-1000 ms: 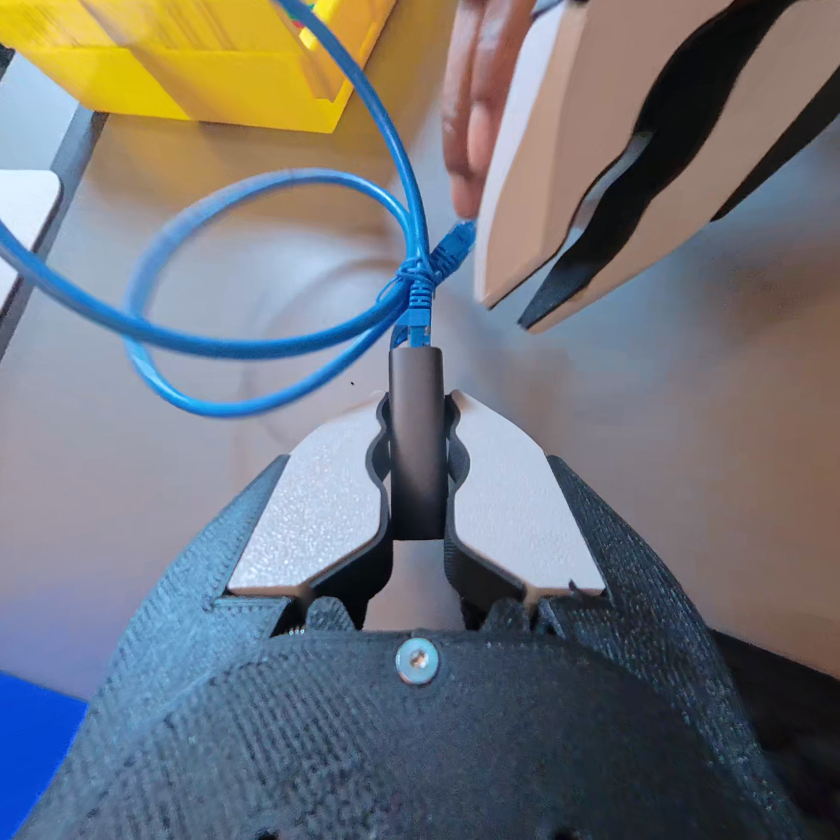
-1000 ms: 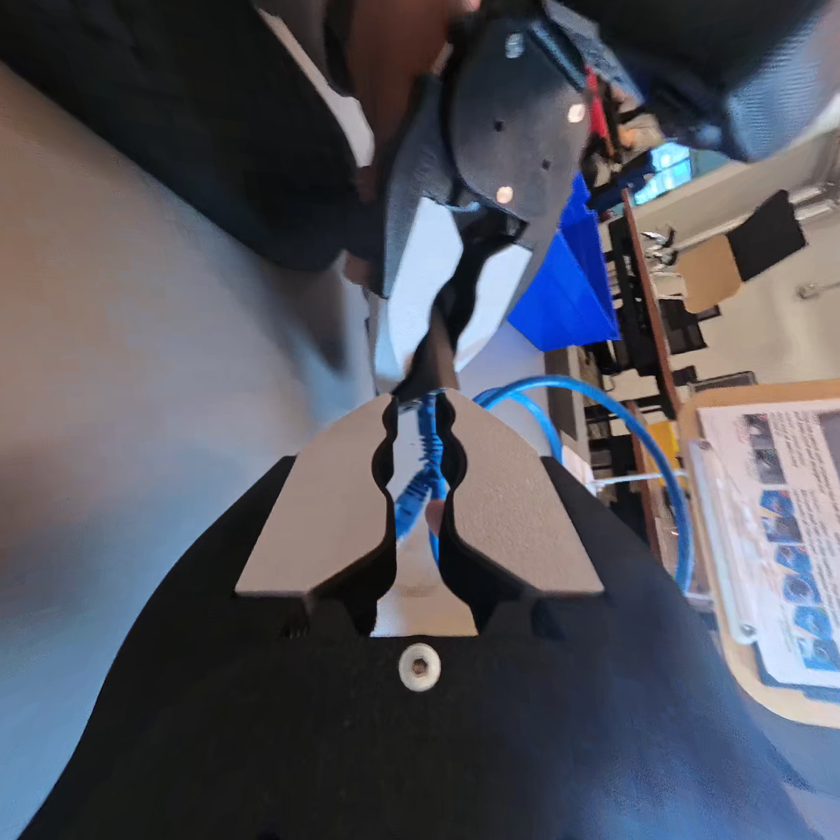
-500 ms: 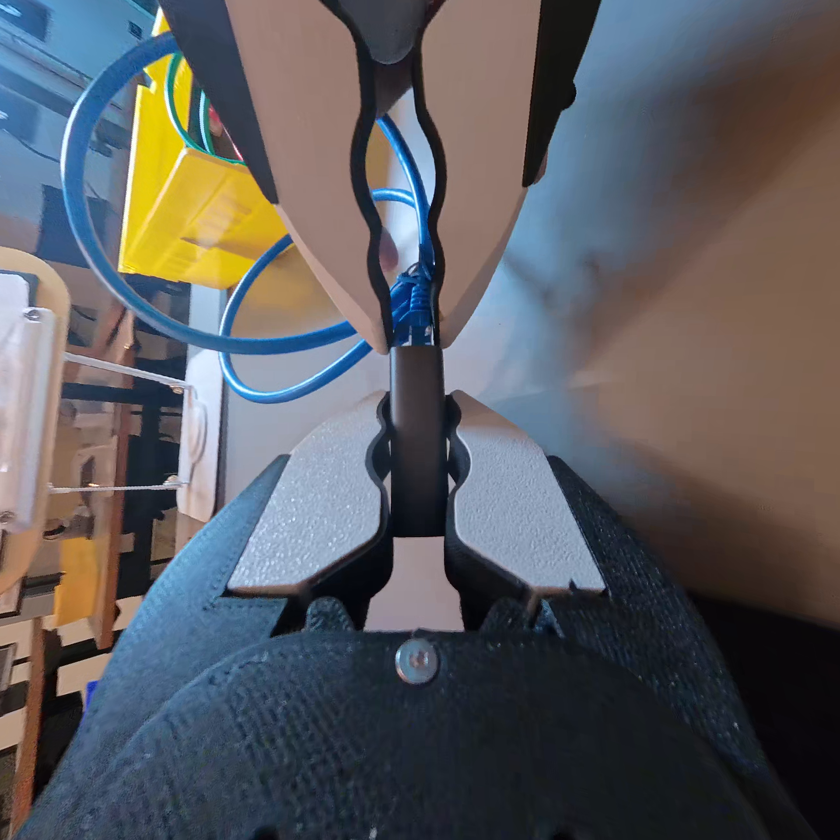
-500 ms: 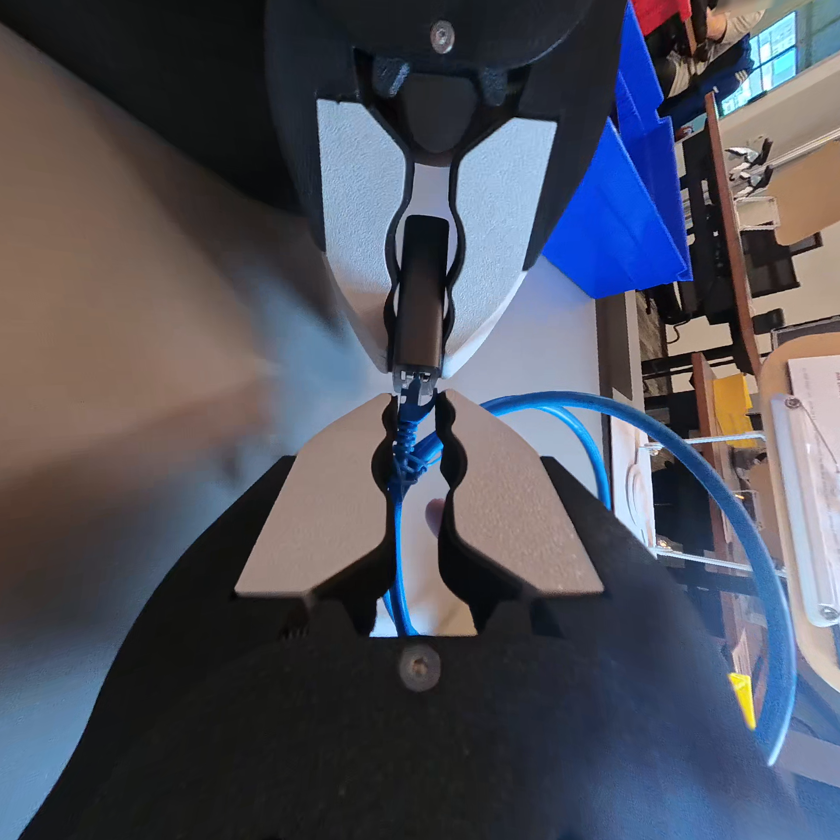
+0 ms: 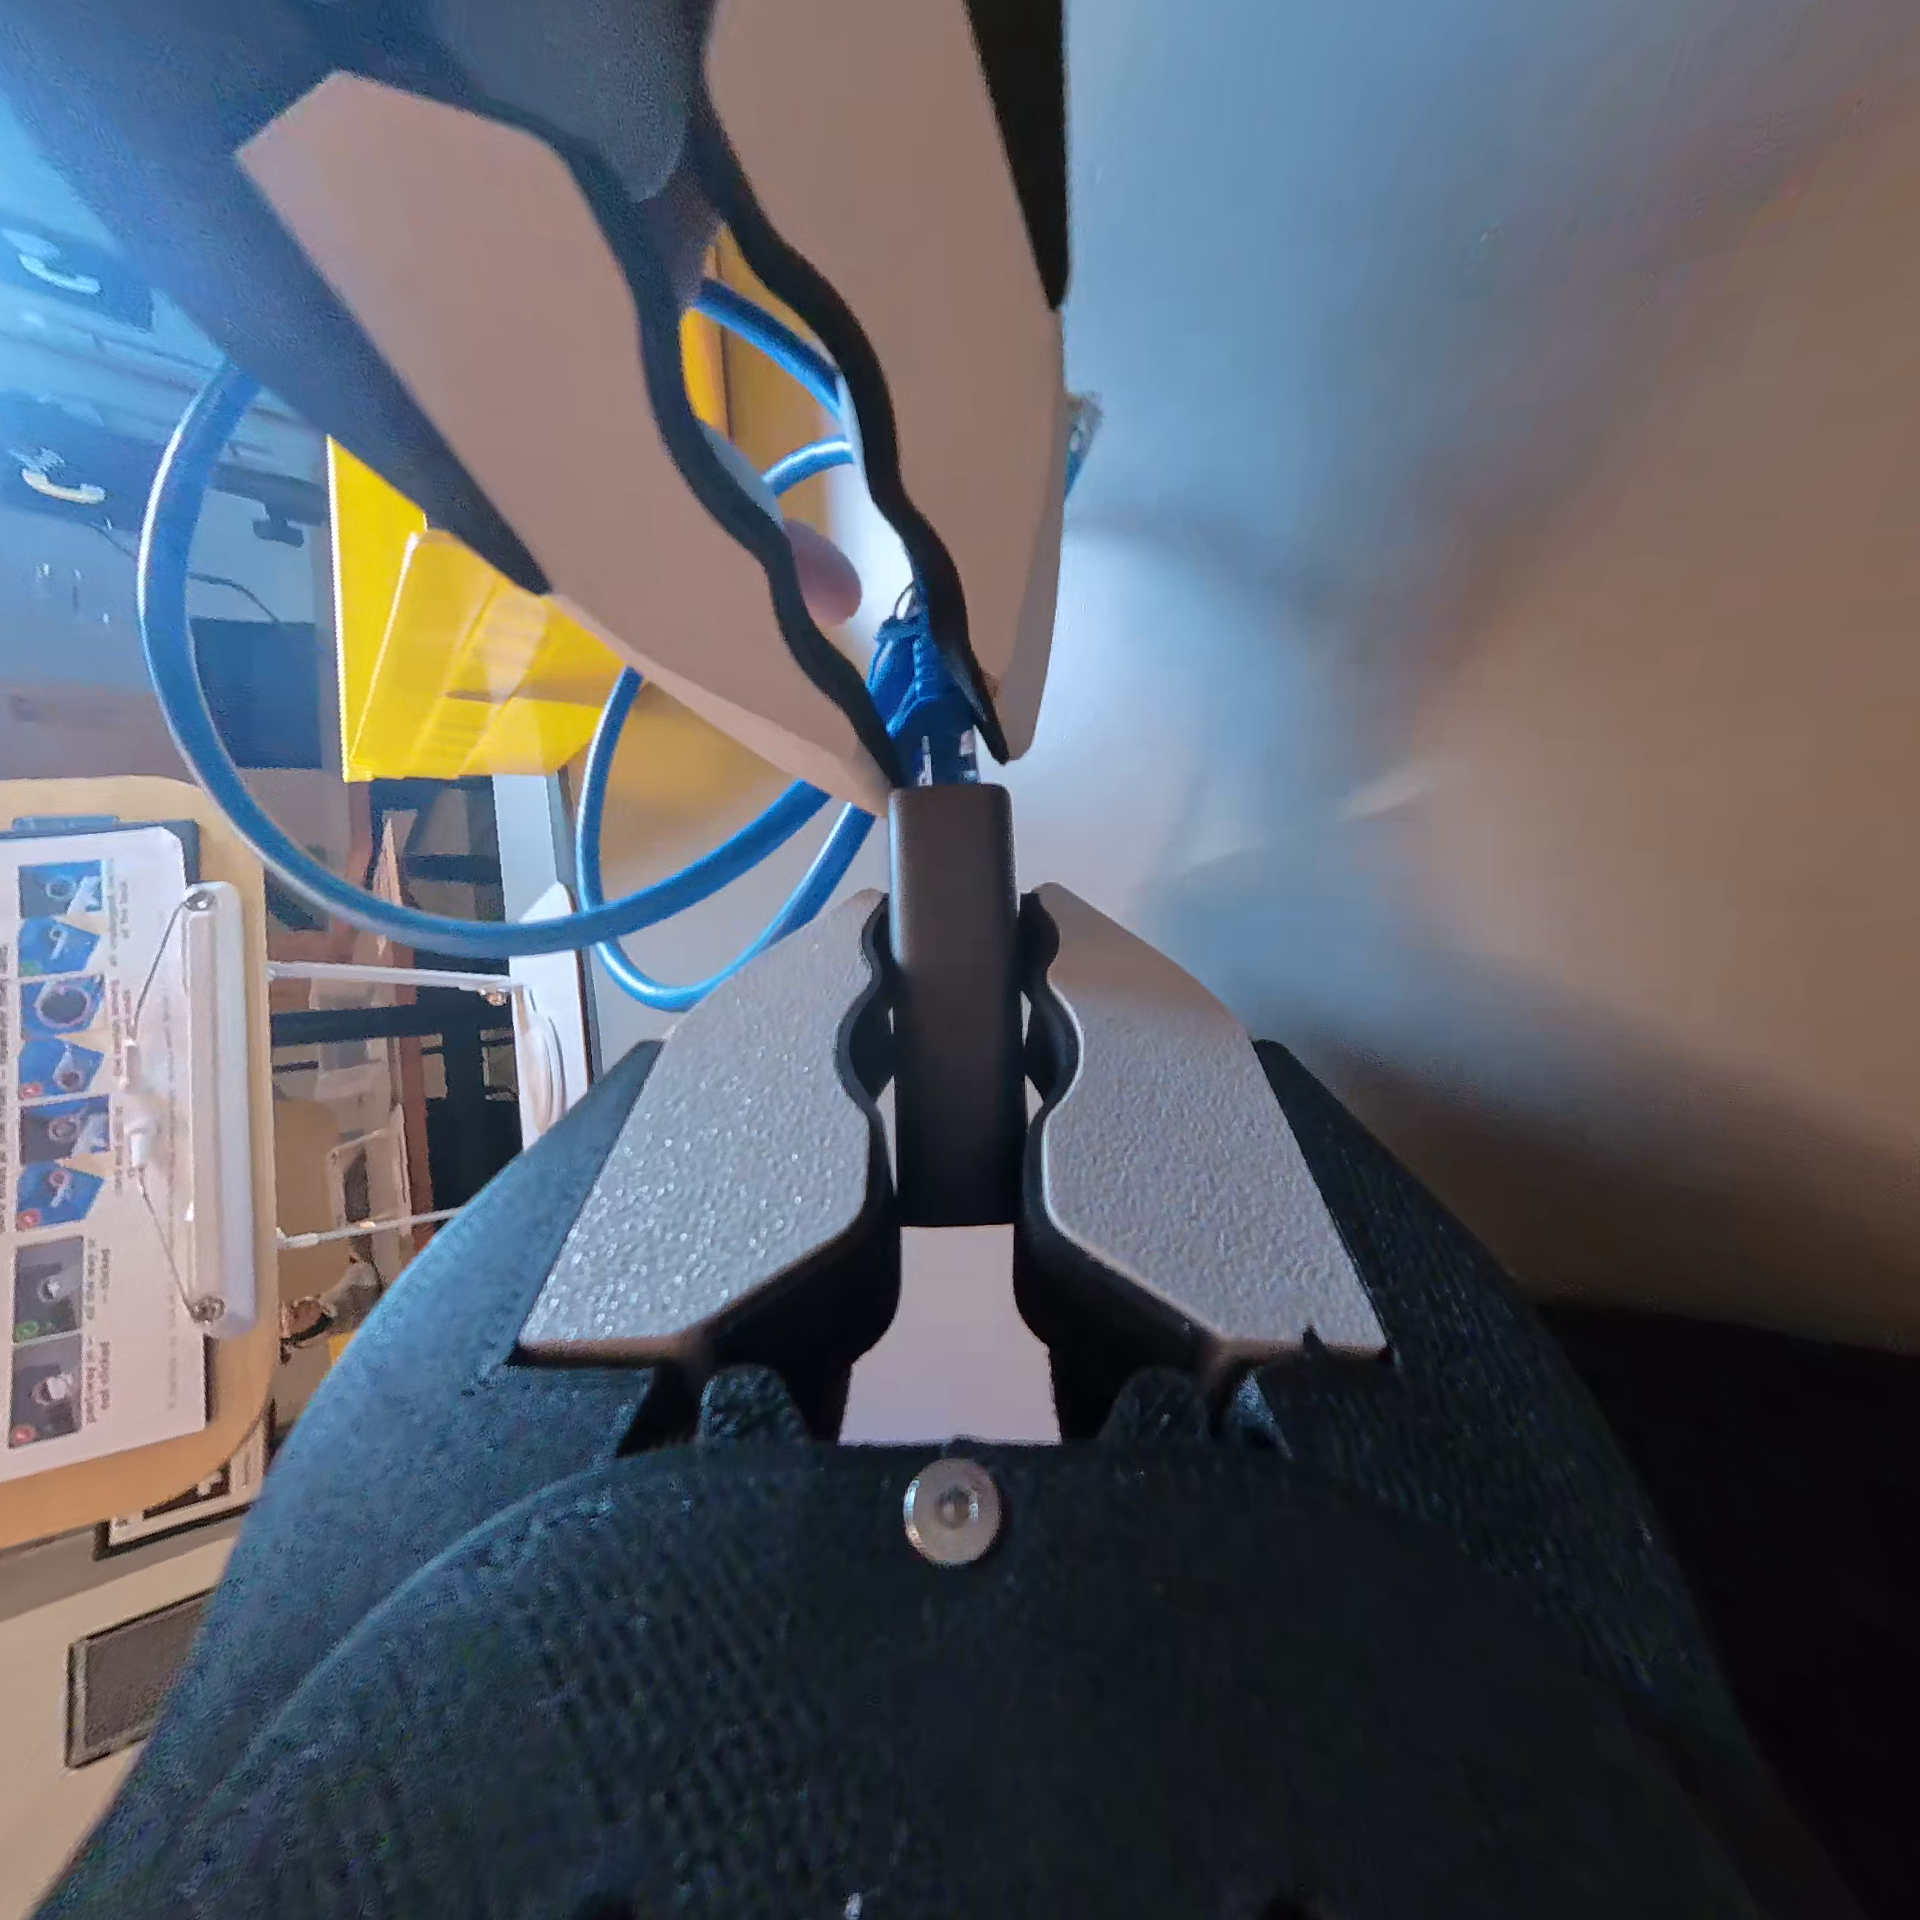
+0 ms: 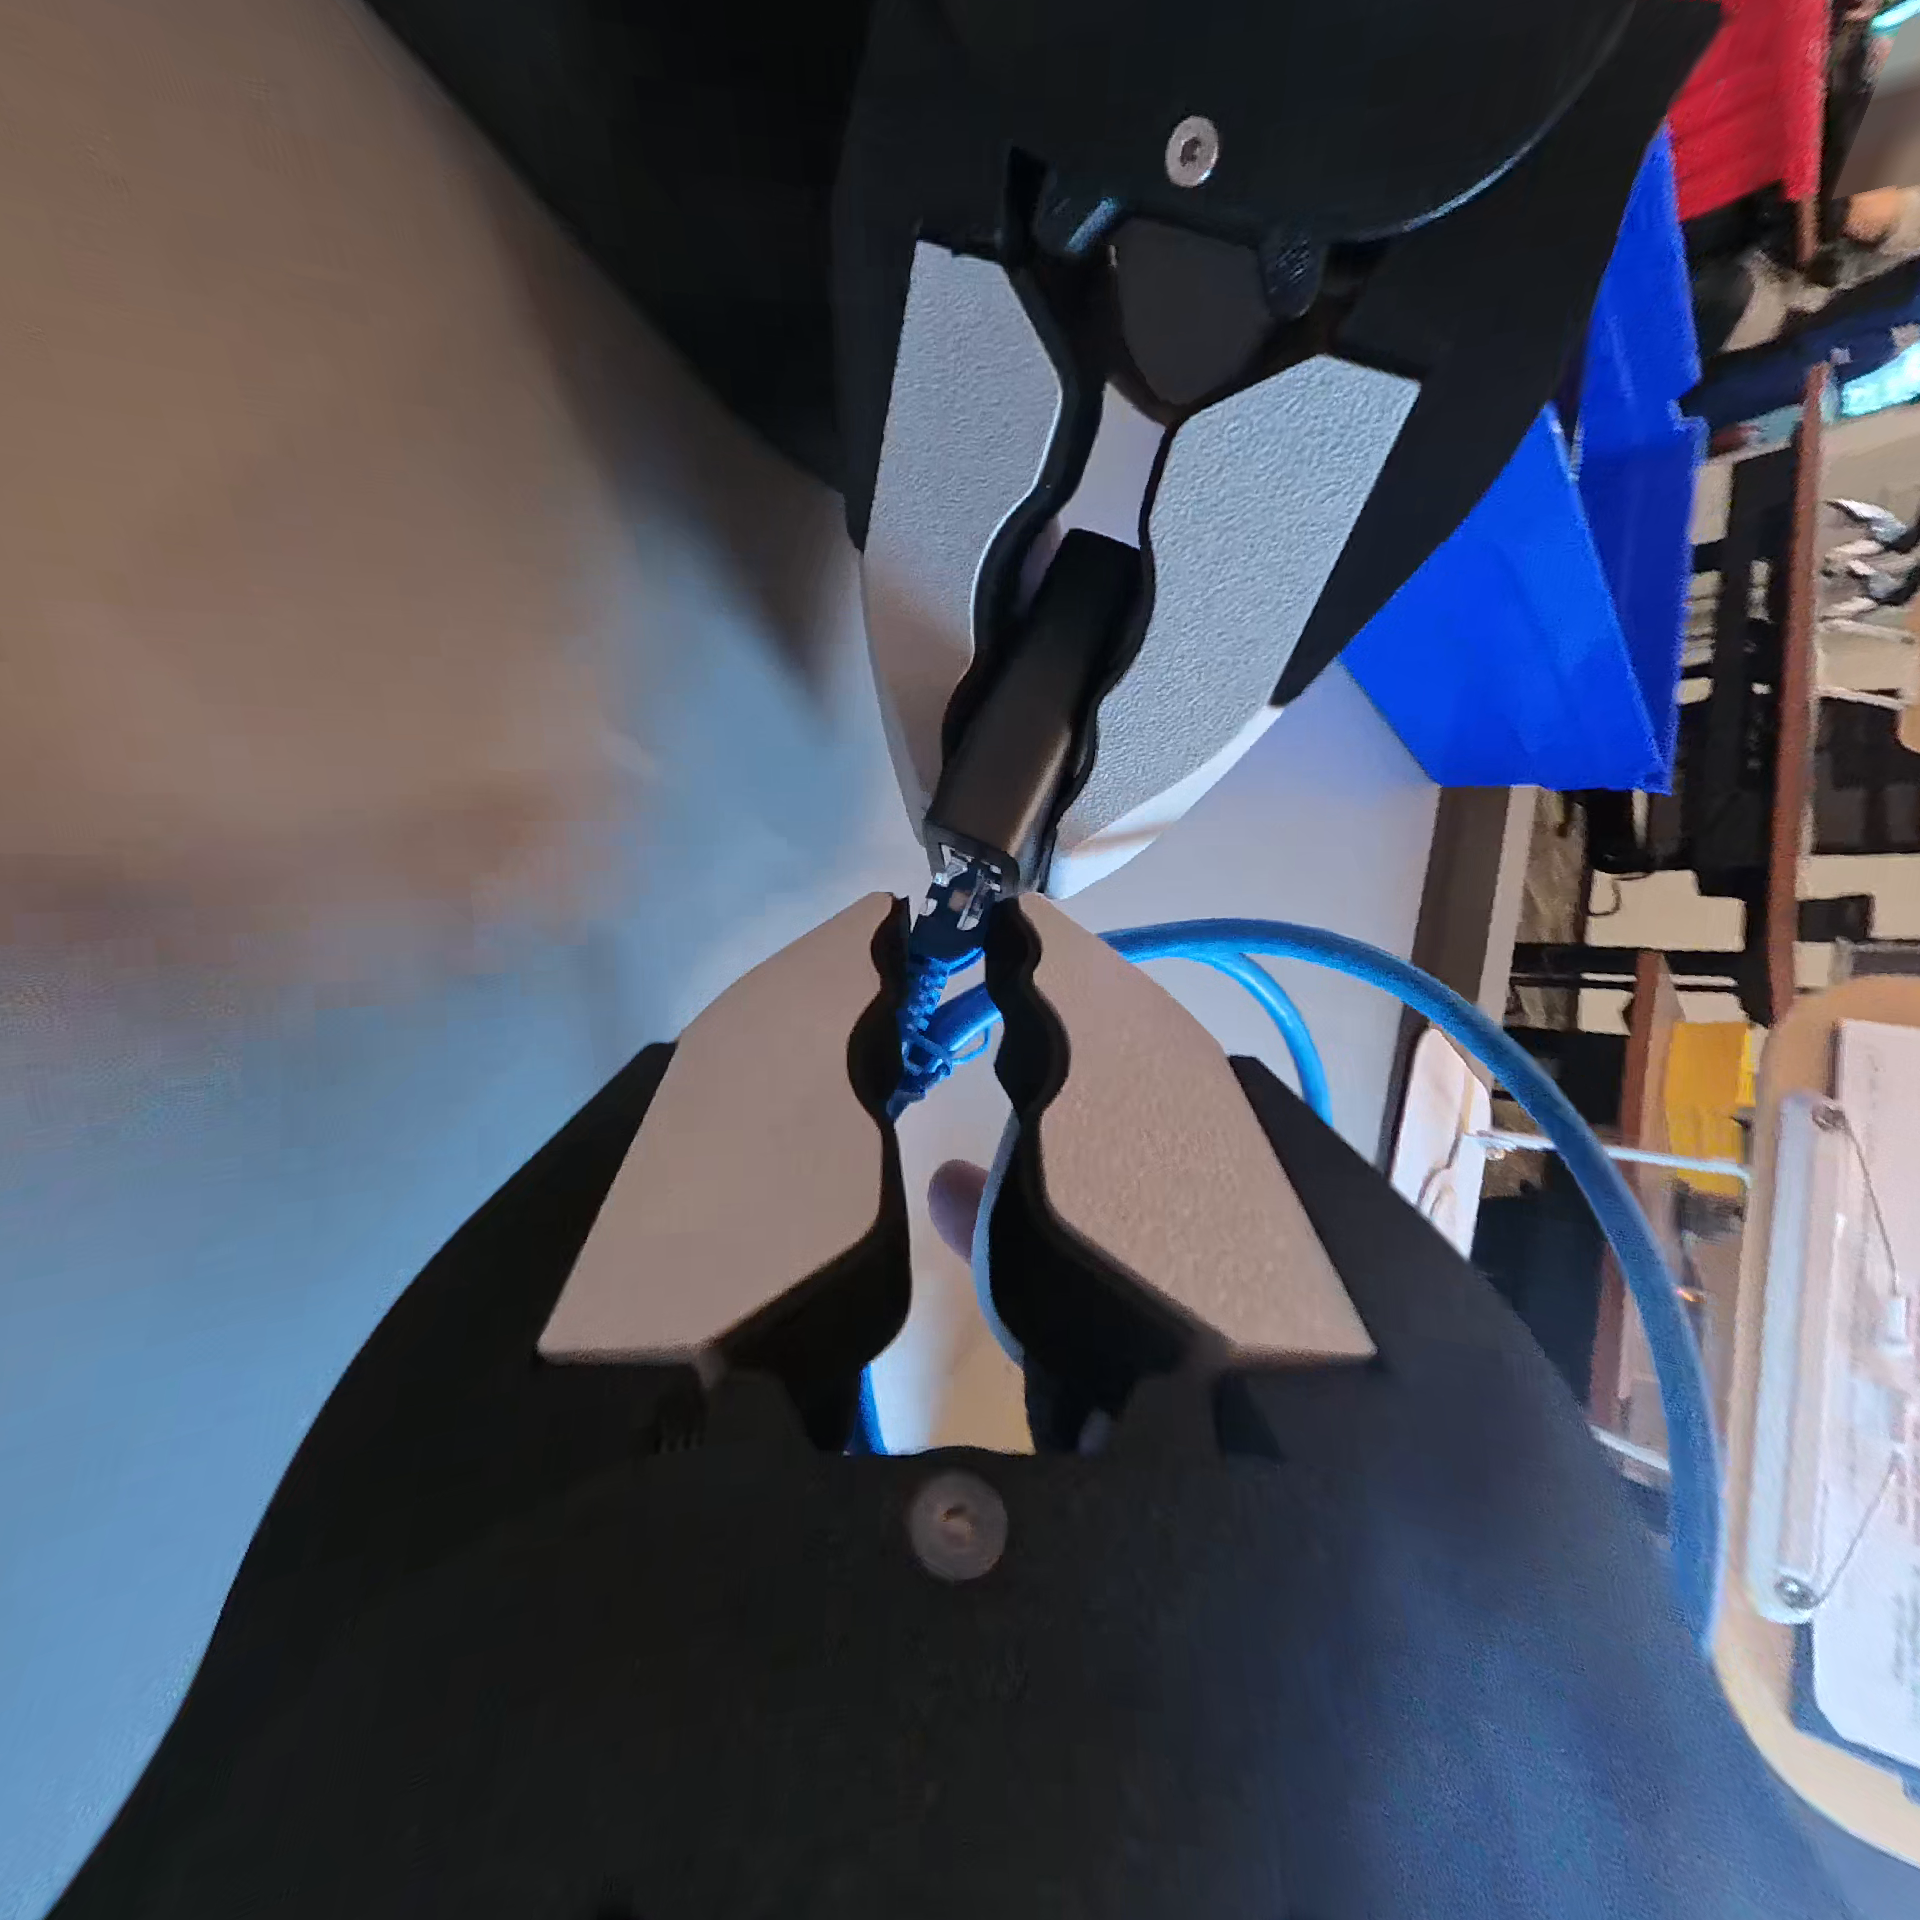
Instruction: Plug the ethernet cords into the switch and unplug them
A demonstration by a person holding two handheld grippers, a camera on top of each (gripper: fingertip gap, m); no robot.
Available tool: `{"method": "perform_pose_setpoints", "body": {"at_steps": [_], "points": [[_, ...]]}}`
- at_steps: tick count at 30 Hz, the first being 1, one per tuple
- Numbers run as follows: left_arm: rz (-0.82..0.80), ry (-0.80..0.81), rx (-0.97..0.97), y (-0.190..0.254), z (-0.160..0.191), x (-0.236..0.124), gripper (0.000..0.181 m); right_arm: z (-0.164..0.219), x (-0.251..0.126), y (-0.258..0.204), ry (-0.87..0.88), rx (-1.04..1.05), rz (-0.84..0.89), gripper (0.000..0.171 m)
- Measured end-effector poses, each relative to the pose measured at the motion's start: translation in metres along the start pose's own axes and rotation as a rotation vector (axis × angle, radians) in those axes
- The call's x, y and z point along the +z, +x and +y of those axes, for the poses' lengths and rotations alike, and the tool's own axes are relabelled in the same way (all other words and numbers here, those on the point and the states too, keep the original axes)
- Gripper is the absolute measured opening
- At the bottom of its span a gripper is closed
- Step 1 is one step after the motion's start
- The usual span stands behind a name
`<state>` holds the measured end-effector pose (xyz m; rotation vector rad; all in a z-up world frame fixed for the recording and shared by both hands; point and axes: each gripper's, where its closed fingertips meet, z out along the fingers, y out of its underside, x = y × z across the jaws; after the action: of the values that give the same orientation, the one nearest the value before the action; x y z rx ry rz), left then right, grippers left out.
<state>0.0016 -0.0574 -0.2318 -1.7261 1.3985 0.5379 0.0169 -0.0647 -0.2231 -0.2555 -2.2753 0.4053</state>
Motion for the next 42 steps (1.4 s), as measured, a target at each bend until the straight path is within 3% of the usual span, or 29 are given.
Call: {"method": "perform_pose_setpoints", "body": {"at_steps": [3, 6, 10, 14, 17, 23, 25, 30, 34, 36, 39, 42], "points": [[0.013, 0.02, -0.002, 0.001, -0.008, 0.001, 0.023, 0.001, -0.011, -0.004, -0.013, -0.019, -0.077, 0.014], [-0.083, -0.14, -0.039, -0.024, 0.038, -0.006, 0.022, 0.006, -0.023, -0.038, -0.031, -0.028, -0.243, 0.012], [-0.097, -0.034, -0.205, -0.036, 0.04, -0.028, 0.021, 0.019, -0.057, -0.012, -0.059, 0.086, -0.078, 0.013], [-0.142, -0.052, -0.214, -0.046, 0.046, -0.028, 0.021, 0.037, -0.122, 0.067, -0.019, 0.263, 0.149, 0.014], [-0.13, -0.054, -0.236, -0.039, 0.051, -0.022, 0.021, 0.074, -0.163, 0.118, -0.123, 0.267, 0.326, 0.014], [-0.105, -0.053, -0.259, -0.032, 0.053, -0.016, 0.021, 0.099, -0.178, 0.164, -0.152, 0.328, 0.409, 0.014], [-0.09, -0.054, -0.265, -0.029, 0.055, -0.014, 0.021, 0.096, -0.178, 0.167, -0.056, 0.447, 0.314, 0.015], [-0.06, -0.064, -0.264, -0.021, 0.059, -0.009, 0.021, 0.093, -0.206, 0.195, 0.24, 0.636, 0.309, 0.014], [-0.035, -0.059, -0.269, -0.016, 0.058, -0.006, 0.021, 0.098, -0.239, 0.197, 0.747, 0.992, 0.078, 0.014], [-0.029, -0.061, -0.265, -0.014, 0.057, -0.006, 0.021, 0.133, -0.229, 0.19, 0.804, 1.179, 0.027, 0.014], [-0.014, -0.06, -0.273, -0.012, 0.058, -0.003, 0.021, 0.188, -0.183, 0.157, 0.577, 1.322, 0.024, 0.014], [0.004, -0.066, -0.281, -0.008, 0.06, 0.001, 0.021, 0.206, -0.165, 0.147, 0.528, 1.362, 0.039, 0.015]]}}
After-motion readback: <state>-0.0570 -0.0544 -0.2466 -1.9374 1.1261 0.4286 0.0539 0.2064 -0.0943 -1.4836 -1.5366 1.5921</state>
